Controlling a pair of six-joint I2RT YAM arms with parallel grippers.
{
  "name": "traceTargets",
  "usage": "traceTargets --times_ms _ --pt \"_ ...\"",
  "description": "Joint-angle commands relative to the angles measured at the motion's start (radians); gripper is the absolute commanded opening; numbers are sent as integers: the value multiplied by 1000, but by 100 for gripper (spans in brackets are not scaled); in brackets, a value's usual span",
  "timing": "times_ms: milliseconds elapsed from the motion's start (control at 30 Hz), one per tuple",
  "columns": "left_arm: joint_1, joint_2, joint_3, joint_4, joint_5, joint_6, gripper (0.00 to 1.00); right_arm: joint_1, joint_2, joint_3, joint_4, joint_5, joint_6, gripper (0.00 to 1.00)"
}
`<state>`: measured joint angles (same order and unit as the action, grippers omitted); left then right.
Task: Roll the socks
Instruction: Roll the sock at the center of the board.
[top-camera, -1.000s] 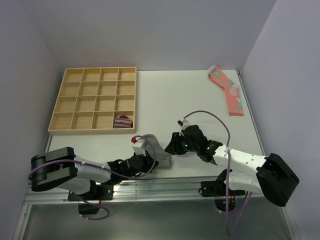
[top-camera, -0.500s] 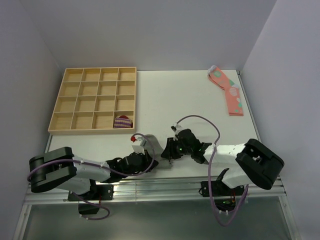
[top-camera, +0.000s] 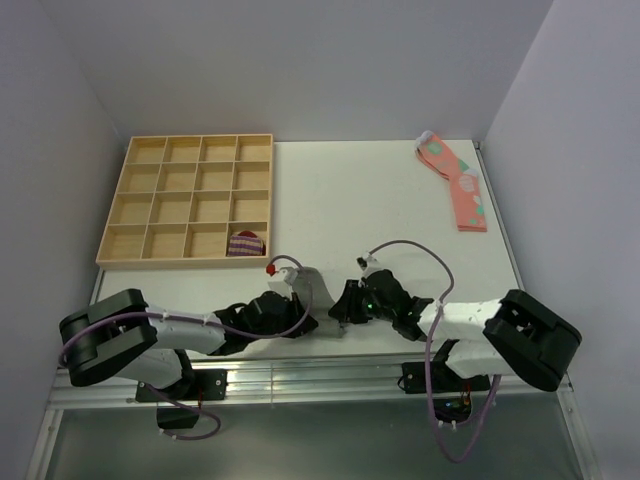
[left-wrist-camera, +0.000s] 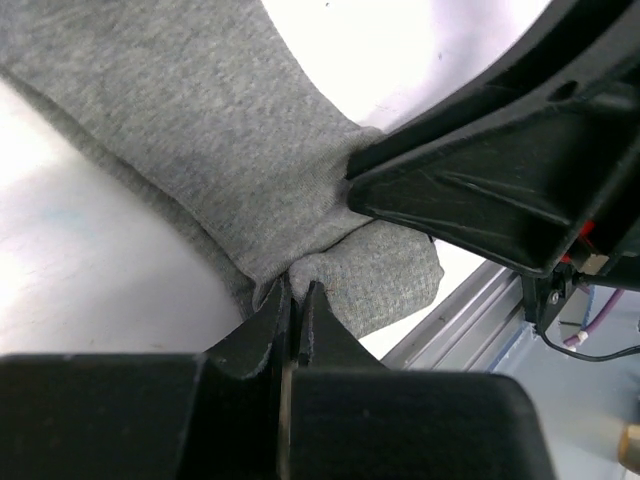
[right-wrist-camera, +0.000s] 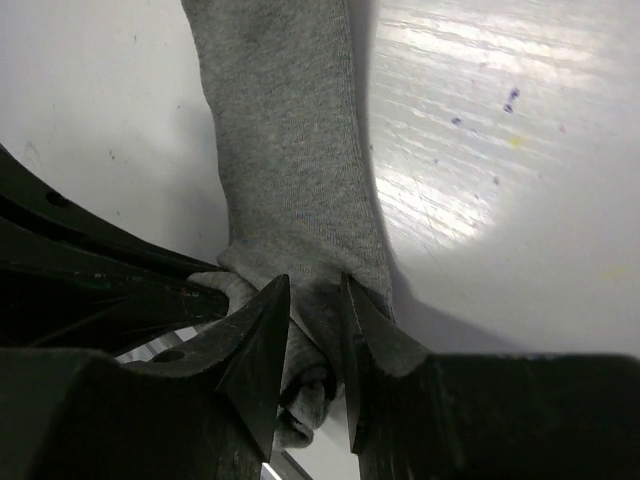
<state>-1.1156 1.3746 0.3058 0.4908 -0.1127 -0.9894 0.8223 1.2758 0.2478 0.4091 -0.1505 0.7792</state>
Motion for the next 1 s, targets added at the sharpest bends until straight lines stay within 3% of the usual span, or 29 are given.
traceTargets --times_ms 0,467,667,967 --pt "11 58 -5 -224 73 49 1 5 -53 -68 -27 74 41 35" --pt "39 158 90 -328 192 93 0 9 -521 -177 17 160 -9 43" --pt "86 153 111 -380 267 120 0 17 -518 -245 178 120 -66 43" --pt "177 161 142 -454 343 159 0 251 -371 -262 229 327 -107 45"
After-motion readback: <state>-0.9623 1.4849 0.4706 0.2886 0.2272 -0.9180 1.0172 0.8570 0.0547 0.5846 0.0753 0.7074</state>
